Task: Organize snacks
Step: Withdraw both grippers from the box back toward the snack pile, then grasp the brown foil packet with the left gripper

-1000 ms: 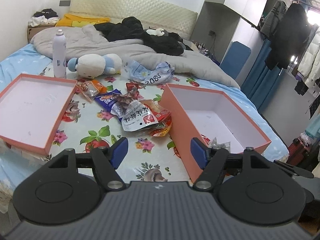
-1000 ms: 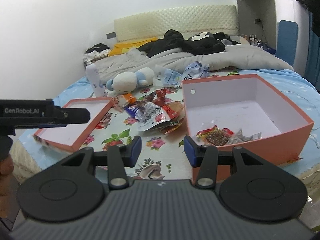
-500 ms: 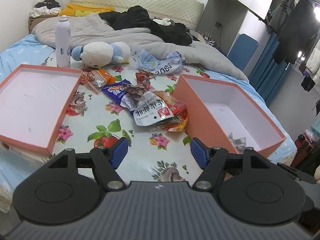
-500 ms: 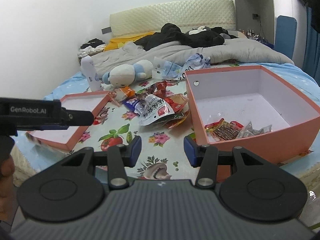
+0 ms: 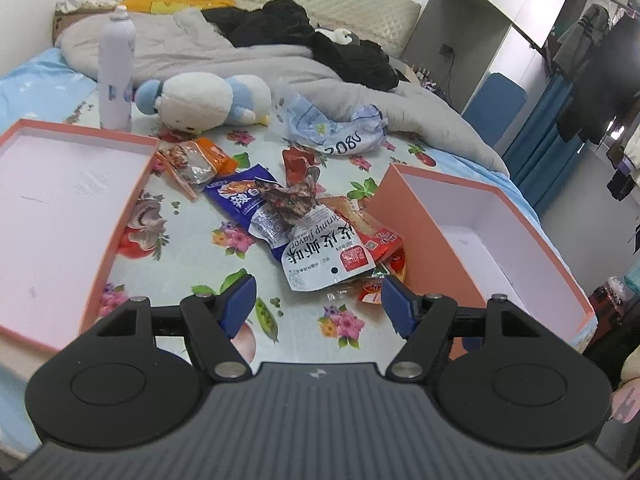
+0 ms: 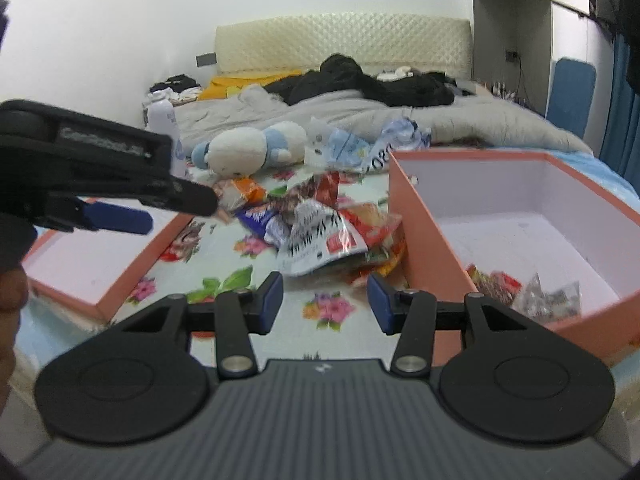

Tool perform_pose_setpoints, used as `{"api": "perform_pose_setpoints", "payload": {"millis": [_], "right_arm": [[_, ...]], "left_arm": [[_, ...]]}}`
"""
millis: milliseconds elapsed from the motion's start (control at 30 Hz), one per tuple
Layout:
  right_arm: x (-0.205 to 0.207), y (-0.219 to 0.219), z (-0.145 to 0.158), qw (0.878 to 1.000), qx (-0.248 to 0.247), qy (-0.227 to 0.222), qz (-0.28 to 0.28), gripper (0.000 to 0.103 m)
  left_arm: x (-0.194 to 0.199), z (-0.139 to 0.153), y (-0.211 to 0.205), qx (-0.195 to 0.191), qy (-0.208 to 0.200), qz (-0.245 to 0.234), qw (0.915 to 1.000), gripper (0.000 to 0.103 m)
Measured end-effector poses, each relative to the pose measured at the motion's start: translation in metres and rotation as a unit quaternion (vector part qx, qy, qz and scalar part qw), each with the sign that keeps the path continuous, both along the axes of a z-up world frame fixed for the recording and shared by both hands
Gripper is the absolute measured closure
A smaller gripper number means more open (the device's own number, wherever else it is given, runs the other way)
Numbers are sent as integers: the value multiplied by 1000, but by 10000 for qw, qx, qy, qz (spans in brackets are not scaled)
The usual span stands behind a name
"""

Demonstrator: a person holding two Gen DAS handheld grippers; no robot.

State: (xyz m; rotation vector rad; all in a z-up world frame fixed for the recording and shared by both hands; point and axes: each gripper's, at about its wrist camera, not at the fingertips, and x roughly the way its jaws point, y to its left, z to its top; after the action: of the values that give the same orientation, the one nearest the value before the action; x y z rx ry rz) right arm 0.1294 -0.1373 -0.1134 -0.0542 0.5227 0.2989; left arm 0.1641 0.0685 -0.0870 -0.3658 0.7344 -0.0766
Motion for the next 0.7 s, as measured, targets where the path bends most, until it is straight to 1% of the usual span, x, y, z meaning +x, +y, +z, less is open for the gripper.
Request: {"api": "perform_pose_setpoints", "payload": {"millis": [133, 200, 233, 333, 433, 533, 600, 700], "right_arm": [[23, 9, -17, 9996, 28, 157, -254, 54], [34, 12, -25, 9988, 25, 190, -460, 54], [40, 12, -30, 9978, 55, 253, -605, 54], [53, 9, -40, 9950, 337, 453, -830, 54], [67, 9, -47, 9913, 509, 545, -1085, 54], [81, 9, -55, 9844, 722, 710, -1436, 54], [88, 10, -60, 9803, 818, 784, -1620, 58], [96, 9, -66, 9759, 912, 852, -1789, 60]], "left_arm": [[31, -16, 6, -331, 183, -24, 9993, 29], [45, -25, 8, -496, 206, -78, 9985, 29], [55, -29, 9, -560, 300, -84, 9979, 29], [83, -40, 12, -745, 457, -108, 9961, 28], [111, -55, 11, -939, 650, -71, 9934, 20], [136, -72, 11, -1171, 853, -7, 9894, 20], [149, -83, 10, -1288, 953, 53, 9871, 20], [164, -94, 10, -1430, 1040, 130, 9842, 20]]}}
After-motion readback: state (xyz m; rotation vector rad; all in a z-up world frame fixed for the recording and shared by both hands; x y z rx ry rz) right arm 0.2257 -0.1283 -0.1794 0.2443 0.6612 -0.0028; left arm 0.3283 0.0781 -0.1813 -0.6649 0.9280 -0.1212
